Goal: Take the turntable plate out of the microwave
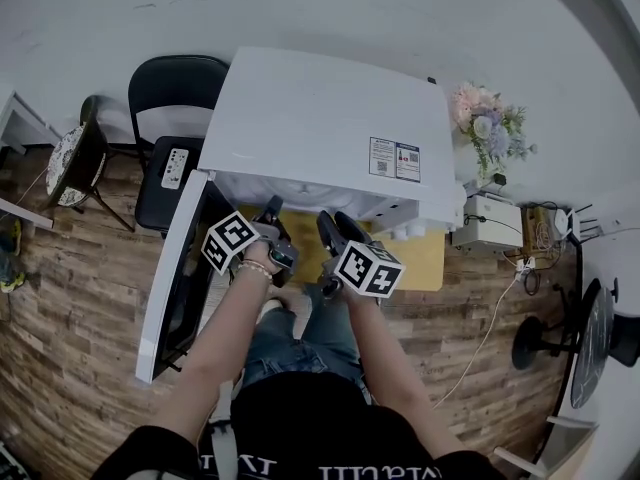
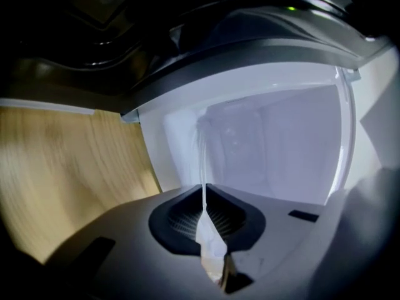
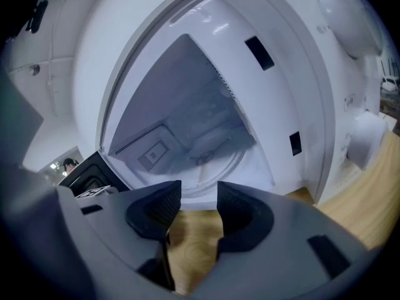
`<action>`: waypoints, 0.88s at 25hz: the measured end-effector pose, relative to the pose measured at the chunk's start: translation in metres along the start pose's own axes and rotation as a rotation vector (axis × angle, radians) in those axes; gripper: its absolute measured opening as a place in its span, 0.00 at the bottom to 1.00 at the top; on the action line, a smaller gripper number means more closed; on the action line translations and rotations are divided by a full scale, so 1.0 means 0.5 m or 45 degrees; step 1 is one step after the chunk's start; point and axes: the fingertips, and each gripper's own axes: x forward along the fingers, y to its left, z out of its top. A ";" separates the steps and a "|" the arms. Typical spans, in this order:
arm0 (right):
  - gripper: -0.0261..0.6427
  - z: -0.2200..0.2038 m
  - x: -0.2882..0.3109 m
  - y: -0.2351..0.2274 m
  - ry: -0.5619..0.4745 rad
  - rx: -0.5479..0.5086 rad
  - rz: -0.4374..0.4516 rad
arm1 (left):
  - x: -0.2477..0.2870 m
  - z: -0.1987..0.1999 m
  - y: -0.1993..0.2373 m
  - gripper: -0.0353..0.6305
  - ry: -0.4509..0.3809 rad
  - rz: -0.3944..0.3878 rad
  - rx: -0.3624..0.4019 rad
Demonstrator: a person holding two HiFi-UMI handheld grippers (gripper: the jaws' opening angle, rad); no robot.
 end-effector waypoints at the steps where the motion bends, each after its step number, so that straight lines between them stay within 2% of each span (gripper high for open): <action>1: 0.31 -0.001 0.003 -0.003 0.000 0.020 0.001 | -0.003 0.000 -0.007 0.09 -0.003 -0.015 -0.009; 3: 0.31 -0.002 0.010 -0.009 0.002 0.048 0.010 | -0.006 -0.003 -0.022 0.09 0.001 -0.042 -0.016; 5: 0.31 -0.002 0.019 -0.010 -0.008 0.145 0.050 | -0.010 -0.006 -0.030 0.09 0.010 -0.054 -0.018; 10: 0.31 0.004 0.048 -0.011 -0.073 0.646 0.197 | -0.014 -0.006 -0.036 0.09 0.022 -0.059 -0.024; 14: 0.31 0.009 0.069 -0.022 -0.160 0.918 0.243 | -0.015 -0.011 -0.043 0.09 0.043 -0.075 -0.022; 17: 0.29 0.016 0.080 -0.035 -0.224 1.030 0.250 | -0.022 -0.011 -0.048 0.09 0.058 -0.088 -0.013; 21: 0.18 0.026 0.092 -0.053 -0.246 1.086 0.232 | -0.026 -0.018 -0.053 0.09 0.071 -0.108 -0.018; 22: 0.12 0.028 0.095 -0.054 -0.244 1.101 0.232 | -0.024 -0.019 -0.052 0.09 0.076 -0.105 -0.016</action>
